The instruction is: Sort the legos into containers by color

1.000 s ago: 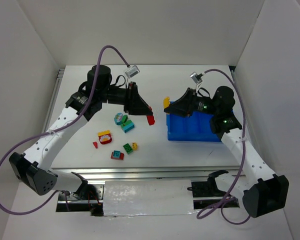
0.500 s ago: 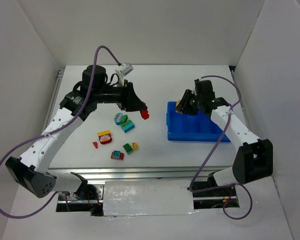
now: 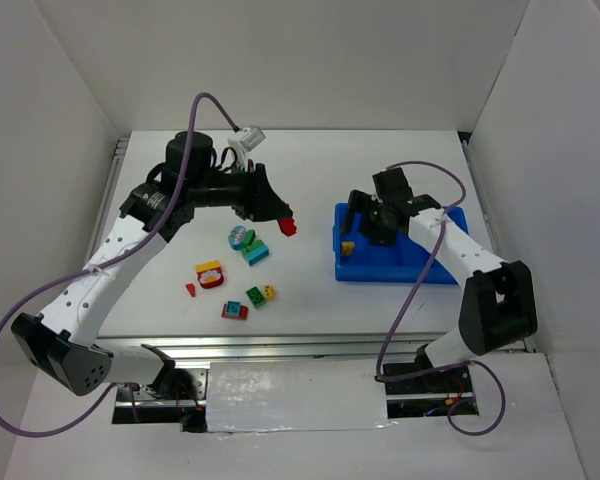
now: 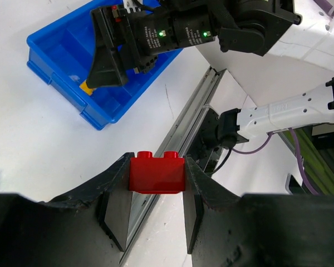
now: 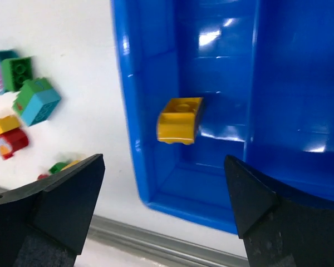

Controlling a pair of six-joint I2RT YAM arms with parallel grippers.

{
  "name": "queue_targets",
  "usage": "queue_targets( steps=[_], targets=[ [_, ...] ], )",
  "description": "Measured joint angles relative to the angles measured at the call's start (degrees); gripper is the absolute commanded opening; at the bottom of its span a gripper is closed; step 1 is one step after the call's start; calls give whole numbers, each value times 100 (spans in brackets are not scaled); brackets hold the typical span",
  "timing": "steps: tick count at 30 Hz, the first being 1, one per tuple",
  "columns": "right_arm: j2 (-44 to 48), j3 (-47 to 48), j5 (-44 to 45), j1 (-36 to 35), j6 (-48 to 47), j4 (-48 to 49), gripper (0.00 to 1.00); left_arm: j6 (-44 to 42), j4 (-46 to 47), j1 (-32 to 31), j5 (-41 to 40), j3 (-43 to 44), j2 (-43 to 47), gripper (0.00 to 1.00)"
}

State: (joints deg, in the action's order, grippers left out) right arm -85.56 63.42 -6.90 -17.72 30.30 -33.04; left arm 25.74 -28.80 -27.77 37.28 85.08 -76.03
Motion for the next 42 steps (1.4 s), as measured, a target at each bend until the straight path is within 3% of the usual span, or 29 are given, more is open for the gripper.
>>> queue_targets(
  steps=[4,8,11,15,20,23,25,26,27,28,29,30,36,40,42],
  targets=[
    [476,-136,-695,0,-162,326,92,72,63,0,68,-11,0,0],
    [1943,-1128,-2889,-48,44,2212,92,280,310,0,358,-11,-13,0],
    [2522,-1521,-4131,-144,647,3891,92,354,527,-9,627,-11,-55,0],
    [2328,-1565,-5051,-448,1495,5709,92,525,846,-42,1036,-72,-87,0],
    [1856,-1473,-5353,-811,1967,6439,85,780,1233,-85,1364,-334,-85,0],
    [1668,-1423,-5364,-942,2159,6695,68,951,1506,-101,1495,-577,-76,0],
    [1589,-1421,-5381,-994,2277,6916,43,1069,1609,-105,1552,-706,-74,0],
    [1539,-1408,-5466,-1014,2396,6970,20,1123,1685,-105,1637,-754,-74,0],
    [1482,-1405,-5486,-1027,2411,7042,0,1209,1722,-92,1692,-763,-57,8],
    [1440,-1401,-5497,-1043,2415,7134,0,1235,1727,-81,1687,-763,-35,21],
    [1425,-1397,-5495,-1049,2457,7160,0,1268,1711,-66,1683,-769,-17,47],
    [1429,-1397,-5482,-1056,2452,7147,0,1239,1683,-68,1609,-767,-9,99],
    [1698,-1484,-4937,-901,1602,5818,0,1169,839,-116,-63,-79,-79,99],
    [1829,-1447,-3565,-317,962,4144,0,1060,162,-114,-1357,754,-304,100],
    [1775,-1311,-2450,-105,765,3209,0,1034,-181,-98,-1989,942,-369,100]
  ],
)
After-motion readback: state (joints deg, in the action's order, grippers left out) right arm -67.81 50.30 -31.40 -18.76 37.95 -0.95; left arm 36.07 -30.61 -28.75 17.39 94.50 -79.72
